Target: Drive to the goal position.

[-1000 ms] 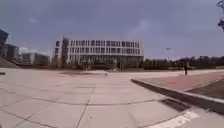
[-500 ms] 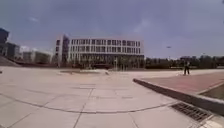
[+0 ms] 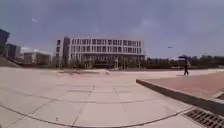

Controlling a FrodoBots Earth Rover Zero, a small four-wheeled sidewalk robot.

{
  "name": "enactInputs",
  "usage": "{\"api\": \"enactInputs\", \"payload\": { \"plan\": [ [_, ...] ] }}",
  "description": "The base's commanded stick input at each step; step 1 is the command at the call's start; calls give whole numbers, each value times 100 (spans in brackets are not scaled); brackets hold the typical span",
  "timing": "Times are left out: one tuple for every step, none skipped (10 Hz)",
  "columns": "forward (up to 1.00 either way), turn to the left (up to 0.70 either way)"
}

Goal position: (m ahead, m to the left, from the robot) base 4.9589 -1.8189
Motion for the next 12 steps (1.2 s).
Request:
{"api": "enactInputs", "payload": {
  "plan": [
    [70, 0],
    [70, 0],
    [70, 0],
    [70, 0],
    [70, 0],
    [70, 0],
    [70, 0],
    [70, 0],
    [70, 0],
    [70, 0],
    [28, 0],
    [0, 0]
  ]
}}
